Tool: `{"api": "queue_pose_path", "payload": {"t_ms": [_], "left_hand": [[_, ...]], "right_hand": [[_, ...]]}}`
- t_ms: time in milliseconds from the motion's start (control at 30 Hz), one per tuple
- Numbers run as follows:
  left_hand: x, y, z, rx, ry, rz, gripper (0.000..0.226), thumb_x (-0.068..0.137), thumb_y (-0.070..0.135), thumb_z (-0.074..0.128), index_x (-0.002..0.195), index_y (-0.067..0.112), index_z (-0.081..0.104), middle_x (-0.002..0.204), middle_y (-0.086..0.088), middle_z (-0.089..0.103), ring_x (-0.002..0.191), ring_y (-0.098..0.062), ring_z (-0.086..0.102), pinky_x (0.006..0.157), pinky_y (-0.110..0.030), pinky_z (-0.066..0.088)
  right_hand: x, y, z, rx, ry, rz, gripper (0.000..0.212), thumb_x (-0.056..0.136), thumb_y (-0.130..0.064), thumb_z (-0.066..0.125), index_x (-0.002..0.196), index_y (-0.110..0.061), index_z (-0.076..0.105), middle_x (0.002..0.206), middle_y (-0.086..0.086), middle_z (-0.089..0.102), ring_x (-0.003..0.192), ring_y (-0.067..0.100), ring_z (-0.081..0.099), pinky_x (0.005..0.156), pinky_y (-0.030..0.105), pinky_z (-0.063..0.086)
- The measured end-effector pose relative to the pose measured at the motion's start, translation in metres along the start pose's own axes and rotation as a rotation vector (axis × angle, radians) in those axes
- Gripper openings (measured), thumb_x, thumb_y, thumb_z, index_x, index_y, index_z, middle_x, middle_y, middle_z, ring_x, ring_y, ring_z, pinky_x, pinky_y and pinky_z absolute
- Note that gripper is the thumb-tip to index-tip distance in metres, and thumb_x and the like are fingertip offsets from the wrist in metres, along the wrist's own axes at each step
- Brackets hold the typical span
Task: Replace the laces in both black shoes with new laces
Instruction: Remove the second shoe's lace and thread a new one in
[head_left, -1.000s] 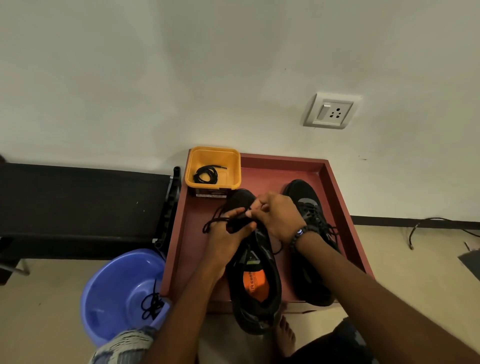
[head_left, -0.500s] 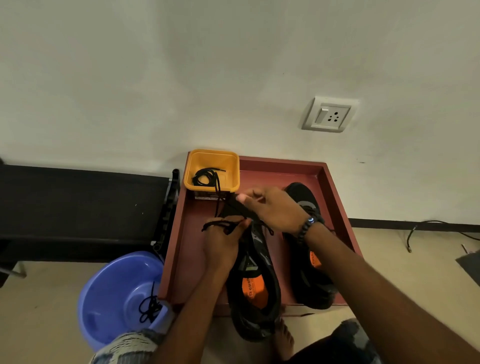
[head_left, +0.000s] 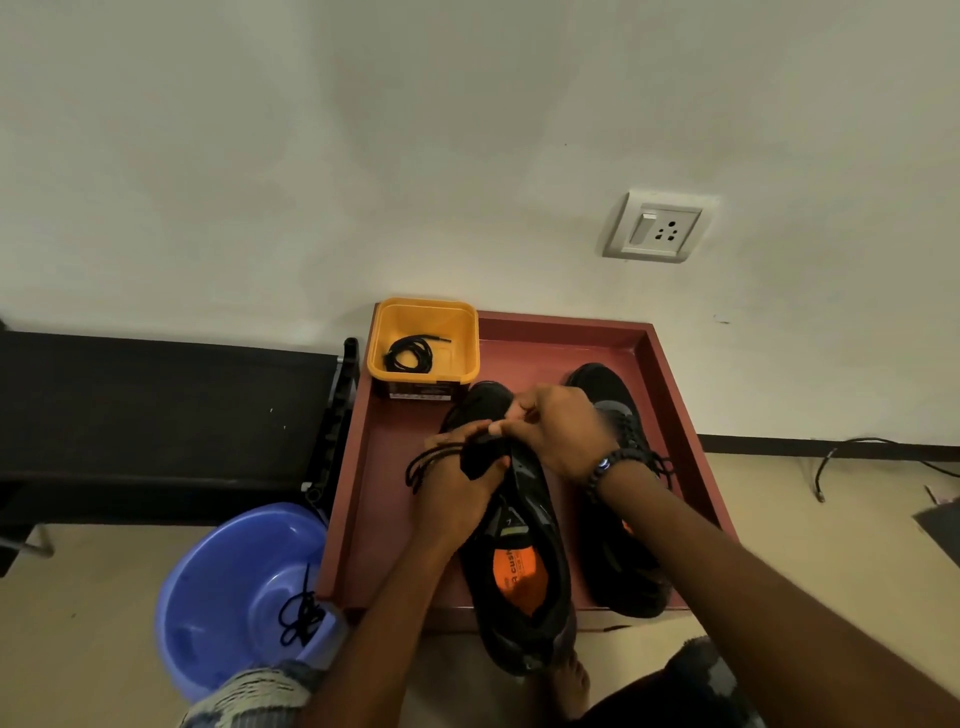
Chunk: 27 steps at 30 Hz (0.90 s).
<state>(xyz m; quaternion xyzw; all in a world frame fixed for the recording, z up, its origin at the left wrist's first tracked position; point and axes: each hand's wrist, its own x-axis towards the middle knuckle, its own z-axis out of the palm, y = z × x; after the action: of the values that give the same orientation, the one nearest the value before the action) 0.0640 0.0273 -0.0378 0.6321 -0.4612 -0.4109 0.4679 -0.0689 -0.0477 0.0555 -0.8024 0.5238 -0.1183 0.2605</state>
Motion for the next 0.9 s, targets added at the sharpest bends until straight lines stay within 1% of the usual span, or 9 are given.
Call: {"api": "queue_pose_path", "payload": {"t_ms": [133,267,367,467,500,567,633,733,900], "left_hand": [[0.003,-0.006,0.004,0.038,0.004,0.002,0.036,0.08,0.06,0.06,0.115,0.053,0.058,0.123,0.002,0.059,0.103,-0.01,0.064,0.083,-0.039,0.059],[0.0,0.001,0.005,0.061,0.027,-0.009,0.029,0.082,0.059,0.055,0.109,0.053,0.06,0.12,0.001,0.058,0.098,-0.006,0.063,0.078,-0.03,0.057],[-0.003,0.003,0.004,0.047,0.041,-0.031,0.028,0.088,0.044,0.066,0.116,0.043,0.064,0.12,0.007,0.05,0.095,0.002,0.056,0.073,-0.012,0.045],[-0.003,0.0,0.005,0.066,0.054,-0.038,0.033,0.084,0.049,0.068,0.117,0.046,0.063,0.119,0.009,0.053,0.094,0.002,0.059,0.076,-0.02,0.053],[-0.004,0.002,0.006,0.046,0.054,-0.032,0.03,0.08,0.053,0.068,0.11,0.051,0.064,0.121,0.008,0.055,0.097,0.0,0.061,0.08,-0.028,0.056],[-0.006,0.005,0.01,-0.046,0.063,-0.04,0.02,0.077,0.053,0.073,0.097,0.053,0.068,0.12,0.008,0.059,0.101,-0.005,0.064,0.085,-0.034,0.056],[-0.005,0.01,0.013,-0.121,0.051,-0.013,0.008,0.083,0.04,0.077,0.09,0.041,0.073,0.107,0.009,0.069,0.095,-0.006,0.067,0.08,-0.03,0.056],[-0.003,0.016,0.012,-0.127,0.079,-0.035,0.006,0.085,0.035,0.076,0.085,0.031,0.071,0.097,0.009,0.07,0.086,-0.005,0.067,0.072,-0.015,0.051],[-0.005,0.02,0.009,-0.379,0.141,-0.127,0.011,0.09,0.028,0.071,0.095,0.019,0.075,0.093,0.003,0.076,0.092,-0.015,0.071,0.082,-0.031,0.056]], "right_hand": [[-0.005,-0.029,-0.016,0.167,-0.025,-0.054,0.027,0.083,-0.042,0.076,0.072,-0.018,0.068,0.068,-0.005,0.067,0.056,-0.002,0.054,0.056,0.017,0.047],[-0.012,-0.057,-0.032,0.388,-0.006,-0.075,0.029,0.083,-0.039,0.076,0.08,-0.011,0.07,0.058,-0.006,0.058,0.047,-0.001,0.046,0.049,0.012,0.038],[-0.015,-0.069,-0.046,0.558,0.03,-0.1,0.032,0.082,-0.041,0.075,0.082,-0.009,0.07,0.065,0.008,0.058,0.055,0.016,0.049,0.053,0.03,0.046],[-0.015,-0.071,-0.051,0.673,0.056,-0.105,0.034,0.081,-0.041,0.075,0.083,-0.007,0.07,0.085,0.021,0.067,0.079,0.039,0.061,0.082,0.049,0.053],[-0.014,-0.069,-0.05,0.641,0.055,-0.108,0.034,0.081,-0.042,0.075,0.083,-0.009,0.07,0.082,0.019,0.067,0.076,0.037,0.062,0.078,0.044,0.054],[-0.013,-0.064,-0.047,0.449,0.007,-0.135,0.03,0.083,-0.044,0.073,0.083,-0.014,0.072,0.065,-0.002,0.063,0.057,0.009,0.057,0.056,0.019,0.046],[-0.014,-0.058,-0.04,0.217,-0.065,-0.164,0.025,0.088,-0.045,0.069,0.086,-0.02,0.074,0.068,-0.017,0.06,0.06,-0.01,0.055,0.055,0.007,0.039],[-0.014,-0.033,-0.029,0.112,-0.04,-0.108,0.027,0.098,-0.044,0.054,0.087,-0.025,0.069,0.078,-0.006,0.067,0.068,0.0,0.06,0.062,0.016,0.044],[-0.024,0.014,-0.003,-0.027,-0.149,0.045,0.021,0.091,-0.028,0.068,0.111,-0.022,0.068,0.107,-0.005,0.064,0.096,0.009,0.058,0.091,0.026,0.05]]}}
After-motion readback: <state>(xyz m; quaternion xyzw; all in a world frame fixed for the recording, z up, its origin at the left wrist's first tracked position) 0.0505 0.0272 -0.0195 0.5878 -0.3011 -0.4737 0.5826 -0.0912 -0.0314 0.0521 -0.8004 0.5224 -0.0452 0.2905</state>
